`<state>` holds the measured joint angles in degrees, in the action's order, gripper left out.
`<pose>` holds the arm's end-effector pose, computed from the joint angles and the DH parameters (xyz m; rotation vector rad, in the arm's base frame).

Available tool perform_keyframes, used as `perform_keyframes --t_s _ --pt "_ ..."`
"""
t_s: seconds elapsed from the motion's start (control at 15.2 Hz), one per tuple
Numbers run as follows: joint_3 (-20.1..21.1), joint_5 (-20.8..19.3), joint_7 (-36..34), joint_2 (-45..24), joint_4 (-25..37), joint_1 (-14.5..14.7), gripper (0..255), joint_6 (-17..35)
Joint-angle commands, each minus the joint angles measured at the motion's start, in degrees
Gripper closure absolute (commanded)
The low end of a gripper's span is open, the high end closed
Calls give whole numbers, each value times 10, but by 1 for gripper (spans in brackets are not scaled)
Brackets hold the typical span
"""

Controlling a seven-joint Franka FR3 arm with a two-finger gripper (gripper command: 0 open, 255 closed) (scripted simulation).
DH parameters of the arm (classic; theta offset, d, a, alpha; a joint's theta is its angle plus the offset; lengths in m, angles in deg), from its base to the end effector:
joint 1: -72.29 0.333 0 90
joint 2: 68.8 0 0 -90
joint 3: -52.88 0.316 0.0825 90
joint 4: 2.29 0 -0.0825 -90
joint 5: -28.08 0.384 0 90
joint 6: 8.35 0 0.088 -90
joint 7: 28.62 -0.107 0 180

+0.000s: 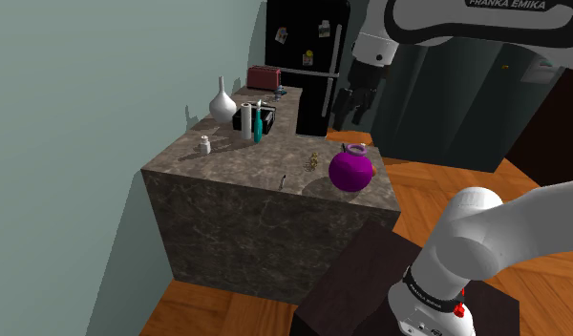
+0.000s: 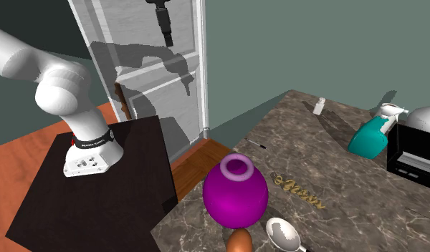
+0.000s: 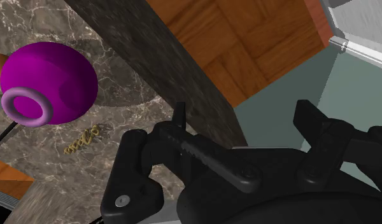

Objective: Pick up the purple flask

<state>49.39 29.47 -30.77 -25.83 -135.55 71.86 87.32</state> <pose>0.3264 -0.0258 0.6023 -3.0699 0.1426 -0.1437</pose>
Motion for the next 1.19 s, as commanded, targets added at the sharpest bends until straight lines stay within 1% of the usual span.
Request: perform_keyframes --t_s 0.0,0.26,0.53,0.86,1.12 --pt "0 0 0 0 0 0 0 0" --pt "-48 -31 71 -9 -28 -10 0 25" --pt "-98 -62 141 -32 -43 -19 0 54" --pt "-162 -95 230 -82 -45 -28 0 96" --pt "-213 -113 302 -137 -33 -30 0 132"
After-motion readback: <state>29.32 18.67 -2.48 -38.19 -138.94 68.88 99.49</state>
